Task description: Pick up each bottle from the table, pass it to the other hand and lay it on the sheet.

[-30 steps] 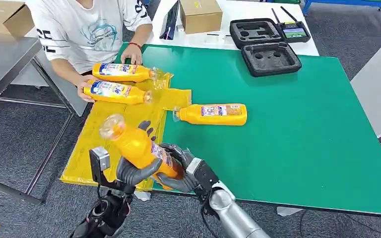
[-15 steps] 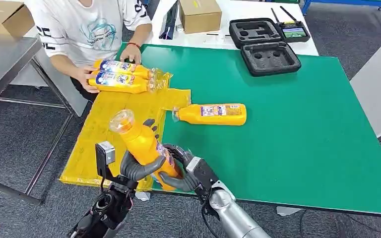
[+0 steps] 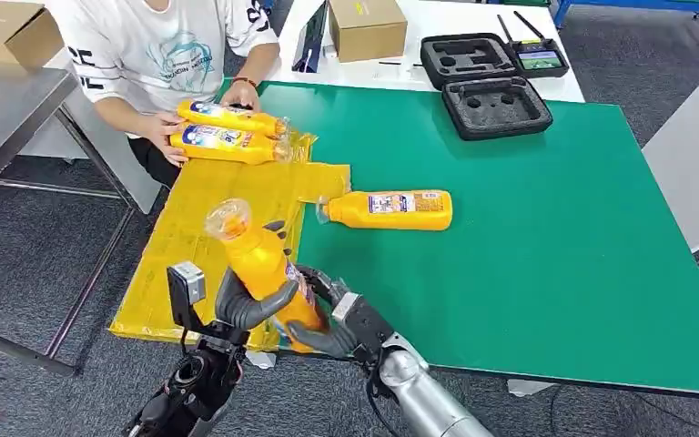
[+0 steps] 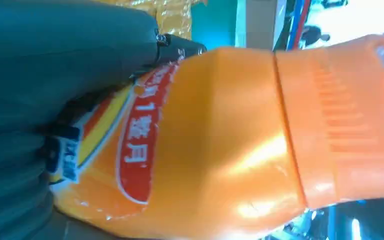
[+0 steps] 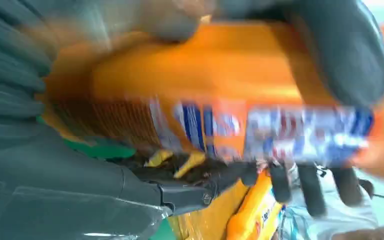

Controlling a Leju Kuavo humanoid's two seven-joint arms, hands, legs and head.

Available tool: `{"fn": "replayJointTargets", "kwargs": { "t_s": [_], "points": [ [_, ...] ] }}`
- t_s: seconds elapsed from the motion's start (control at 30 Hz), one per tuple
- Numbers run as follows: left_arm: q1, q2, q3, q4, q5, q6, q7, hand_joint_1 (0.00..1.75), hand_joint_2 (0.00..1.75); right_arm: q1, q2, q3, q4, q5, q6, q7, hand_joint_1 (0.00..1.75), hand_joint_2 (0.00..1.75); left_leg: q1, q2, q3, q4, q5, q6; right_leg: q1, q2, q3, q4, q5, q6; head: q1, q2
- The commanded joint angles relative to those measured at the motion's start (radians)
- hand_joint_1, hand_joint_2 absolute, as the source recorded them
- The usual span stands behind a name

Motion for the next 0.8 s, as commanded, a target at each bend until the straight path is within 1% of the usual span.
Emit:
{"fn": "replayJointTargets", "kwargs": {
  "t_s": [0.03, 0.07, 0.1, 0.2, 0.33, 0.37, 0.43, 0.47, 0.57, 0.6, 0.63, 0.67, 0.7, 0.73, 0.77, 0.8],
  "points": [
    [-0.01, 0.005, 0.044, -0.027, -0.022, 0.058, -0.016, 1.75, 1.75, -0.012, 0.009, -0.015, 0.056, -0.003, -0.023, 0.002, 0.0, 0.0, 0.0, 0.0, 0.004, 0.0, -0.002, 0.001, 0.001, -0.001, 0.004, -0.001, -0.002, -0.002, 0.0, 0.0],
    [-0.012, 0.005, 0.043, -0.025, -0.022, 0.06, -0.015, 1.75, 1.75, -0.011, 0.009, -0.017, 0.052, -0.005, -0.024, 0.003, 0.0, 0.0, 0.0, 0.0, 0.006, 0.0, -0.003, 0.001, 0.001, -0.001, 0.006, -0.001, -0.003, -0.002, 0.0, 0.0],
    [-0.012, 0.005, 0.043, -0.025, -0.022, 0.06, -0.015, 1.75, 1.75, -0.011, 0.009, -0.017, 0.052, -0.005, -0.024, 0.003, 0.0, 0.0, 0.0, 0.0, 0.004, 0.0, -0.002, 0.001, 0.001, -0.001, 0.004, -0.001, -0.002, -0.002, 0.0, 0.0],
    [-0.012, 0.005, 0.043, -0.025, -0.022, 0.06, -0.015, 1.75, 1.75, -0.011, 0.009, -0.017, 0.052, -0.005, -0.024, 0.003, 0.0, 0.0, 0.0, 0.0, 0.005, 0.0, -0.002, 0.001, 0.001, -0.001, 0.006, -0.001, -0.002, -0.002, 0.0, 0.0],
    [-0.012, 0.005, 0.043, -0.025, -0.022, 0.06, -0.015, 1.75, 1.75, -0.011, 0.009, -0.017, 0.052, -0.005, -0.024, 0.003, 0.0, 0.0, 0.0, 0.0, 0.003, -0.001, -0.001, 0.001, 0.0, -0.001, 0.004, -0.001, -0.001, -0.001, 0.0, 0.0],
    [-0.012, 0.005, 0.043, -0.025, -0.022, 0.06, -0.015, 1.75, 1.75, -0.011, 0.009, -0.017, 0.052, -0.005, -0.024, 0.003, 0.0, 0.0, 0.0, 0.0, 0.005, 0.0, -0.002, 0.001, 0.001, -0.001, 0.005, -0.001, -0.002, -0.002, 0.0, 0.0],
    [-0.012, 0.005, 0.043, -0.025, -0.022, 0.06, -0.015, 1.75, 1.75, -0.011, 0.009, -0.017, 0.052, -0.005, -0.024, 0.003, 0.0, 0.0, 0.0, 0.0, 0.002, -0.001, -0.001, 0.001, 0.0, -0.001, 0.003, -0.001, -0.001, -0.001, 0.0, 0.0],
    [-0.018, 0.004, 0.04, -0.019, -0.021, 0.063, -0.015, 1.75, 1.75, -0.01, 0.009, -0.018, 0.049, -0.007, -0.025, 0.003, 0.0, 0.0, 0.0, 0.0, 0.005, -0.001, -0.002, 0.001, 0.001, -0.001, 0.006, -0.001, -0.002, -0.002, 0.0, 0.0],
    [-0.02, 0.012, 0.036, -0.028, -0.028, 0.087, -0.027, 1.75, 1.75, 0.0, 0.006, -0.024, 0.029, -0.018, -0.031, 0.004, 0.0, 0.0, 0.0, -0.001, 0.004, -0.001, -0.001, 0.001, 0.0, -0.001, 0.005, -0.001, -0.002, -0.002, 0.0, 0.0],
    [-0.02, 0.013, 0.039, -0.032, -0.037, 0.101, -0.035, 1.75, 1.75, 0.002, 0.005, -0.026, 0.023, -0.021, -0.032, 0.004, 0.0, 0.0, 0.0, -0.001, 0.002, -0.001, -0.001, 0.001, 0.0, -0.001, 0.003, -0.001, -0.001, -0.001, 0.0, 0.0],
    [-0.019, 0.014, 0.045, -0.04, -0.056, 0.134, -0.052, 1.75, 1.75, 0.008, 0.003, -0.029, 0.008, -0.025, -0.041, 0.001, 0.0, 0.0, 0.0, -0.001, 0.004, 0.0, -0.002, 0.001, 0.001, -0.001, 0.005, -0.001, -0.002, -0.002, 0.0, 0.0],
    [-0.02, 0.018, 0.055, -0.049, -0.072, 0.166, -0.06, 1.75, 1.75, 0.013, 0.001, -0.031, -0.011, -0.027, -0.053, 0.001, 0.0, 0.0, 0.0, -0.001, 0.002, 0.0, -0.001, 0.001, 0.001, -0.001, 0.003, -0.001, -0.001, -0.001, 0.0, 0.0],
    [-0.025, 0.027, 0.067, -0.061, -0.127, 0.228, -0.092, 1.75, 1.75, 0.02, -0.002, -0.031, -0.045, -0.028, -0.075, 0.001, 0.0, 0.0, 0.0, -0.001, 0.005, 0.0, -0.002, 0.001, 0.001, -0.001, 0.006, 0.0, -0.002, -0.002, 0.0, 0.0],
    [-0.033, 0.036, 0.077, -0.069, -0.168, 0.266, -0.102, 1.75, 1.75, 0.03, -0.007, -0.029, -0.086, -0.03, -0.099, 0.001, 0.0, 0.0, 0.0, 0.0, 0.002, 0.0, -0.001, 0.001, 0.0, -0.001, 0.002, 0.0, -0.001, -0.001, 0.0, 0.0],
    [-0.043, 0.043, 0.096, -0.074, -0.21, 0.308, -0.108, 1.75, 1.75, 0.04, -0.016, -0.025, -0.136, -0.027, -0.136, 0.001, 0.0, 0.0, 0.0, 0.0, 0.007, 0.001, -0.004, 0.001, 0.001, -0.001, 0.008, 0.0, -0.004, -0.003, 0.0, 0.0],
    [-0.067, 0.058, 0.114, -0.067, -0.293, 0.355, -0.106, 1.75, 1.75, 0.06, -0.031, -0.024, -0.22, -0.055, -0.155, 0.001, 0.0, 0.0, 0.0, 0.0, 0.006, 0.001, -0.004, 0.001, 0.001, -0.001, 0.006, 0.001, -0.004, -0.003, 0.0, 0.0]
  ]
}}
